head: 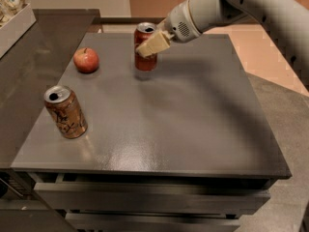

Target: Move coke can near apple

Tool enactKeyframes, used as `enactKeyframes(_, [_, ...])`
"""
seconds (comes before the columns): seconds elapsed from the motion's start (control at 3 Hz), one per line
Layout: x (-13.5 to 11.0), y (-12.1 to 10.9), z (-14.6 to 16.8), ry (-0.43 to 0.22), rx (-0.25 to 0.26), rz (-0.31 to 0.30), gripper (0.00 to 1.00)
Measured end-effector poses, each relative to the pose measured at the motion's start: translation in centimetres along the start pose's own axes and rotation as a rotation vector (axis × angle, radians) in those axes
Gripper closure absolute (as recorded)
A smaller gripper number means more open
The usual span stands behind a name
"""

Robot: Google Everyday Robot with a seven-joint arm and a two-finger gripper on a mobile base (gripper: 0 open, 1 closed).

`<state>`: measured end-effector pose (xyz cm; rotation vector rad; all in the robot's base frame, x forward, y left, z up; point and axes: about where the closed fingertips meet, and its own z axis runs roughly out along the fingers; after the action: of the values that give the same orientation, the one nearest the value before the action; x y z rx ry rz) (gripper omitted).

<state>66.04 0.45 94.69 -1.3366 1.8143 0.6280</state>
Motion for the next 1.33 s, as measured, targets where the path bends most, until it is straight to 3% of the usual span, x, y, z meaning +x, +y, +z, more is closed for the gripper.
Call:
enactKeyframes(0.33, [-1.5, 2.2, 3.8, 0.031, -0.049, -0.098, 1.00])
enactKeyframes(1.0, [-3.3, 3.9, 9.7, 0.089, -0.127, -0.199, 1.00])
enactKeyframes(1.33, [-4.1, 3.8, 11.3, 0.101, -0.159, -0.214, 0.82])
